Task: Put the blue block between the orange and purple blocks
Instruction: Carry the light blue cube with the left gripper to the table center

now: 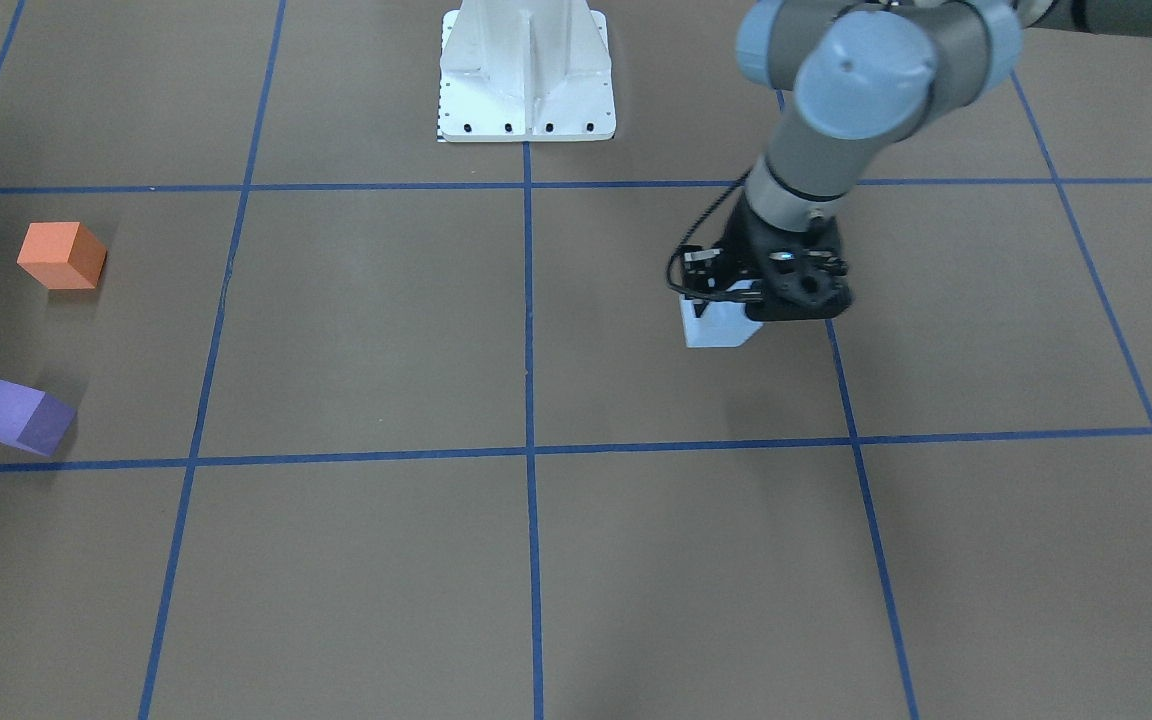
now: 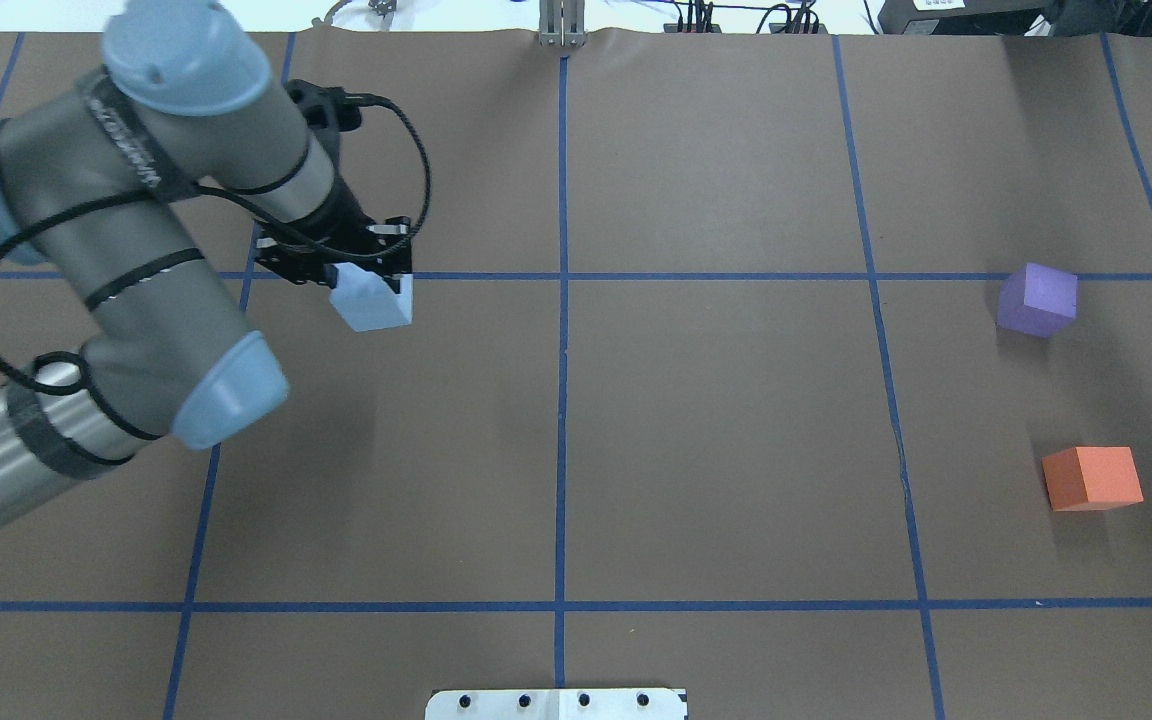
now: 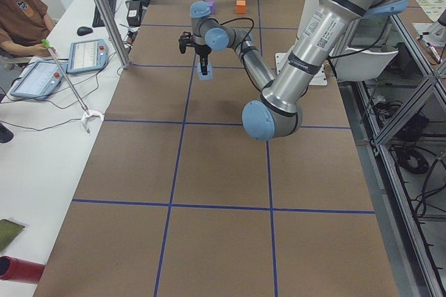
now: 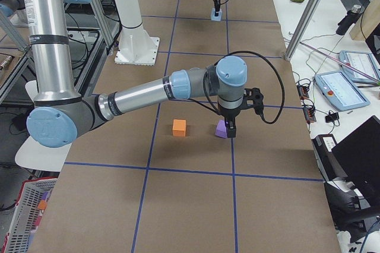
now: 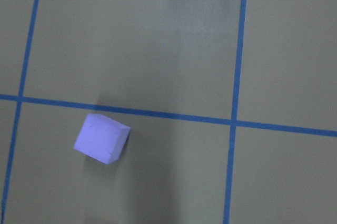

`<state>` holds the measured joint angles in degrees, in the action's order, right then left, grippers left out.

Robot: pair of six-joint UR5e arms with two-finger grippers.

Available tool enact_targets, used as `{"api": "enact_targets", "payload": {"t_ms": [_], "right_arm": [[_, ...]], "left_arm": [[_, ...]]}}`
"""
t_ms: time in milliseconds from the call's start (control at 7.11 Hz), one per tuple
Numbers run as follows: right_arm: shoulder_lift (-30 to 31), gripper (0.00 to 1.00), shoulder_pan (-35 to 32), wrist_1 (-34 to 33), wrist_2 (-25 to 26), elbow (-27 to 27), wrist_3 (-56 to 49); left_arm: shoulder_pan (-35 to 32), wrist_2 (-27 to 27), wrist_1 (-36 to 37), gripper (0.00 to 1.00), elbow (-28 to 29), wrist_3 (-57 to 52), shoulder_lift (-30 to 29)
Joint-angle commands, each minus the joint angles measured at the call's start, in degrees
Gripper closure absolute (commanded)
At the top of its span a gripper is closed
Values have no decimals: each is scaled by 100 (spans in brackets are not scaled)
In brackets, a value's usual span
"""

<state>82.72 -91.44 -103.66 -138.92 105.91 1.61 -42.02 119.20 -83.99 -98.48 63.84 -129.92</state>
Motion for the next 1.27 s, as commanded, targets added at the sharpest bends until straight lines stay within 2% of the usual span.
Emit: {"api": "enact_targets", "payload": {"t_ms": [0,141,422,704,844,985,1126], "right_arm": [[-911,0,126,-1247,-12,298,146],[-1185,0,353,-1566,-12,456,512],[-1564,0,863,-1569,-21,755,1793],[-1968,0,1399,-1569,-3,932,2797],[-2092,0,1575,-1569,5,967,3088],[-2224,0,1699,-1569,23,993,3282],[-2408,0,1839,-1569,14,1002,3545]], "left_arm": [[763,-649,14,100,1161,356,-1251],[870,-792,-38,100,1426,340,-1429],[1168,-1117,-248,100,1901,340,-1580],[1293,-1188,-845,100,2323,340,-1580],[1293,-1188,-978,85,2438,340,-1580],[1293,-1197,-970,1,2439,331,-1572],[1267,-1189,-970,0,2396,349,-1572]]}}
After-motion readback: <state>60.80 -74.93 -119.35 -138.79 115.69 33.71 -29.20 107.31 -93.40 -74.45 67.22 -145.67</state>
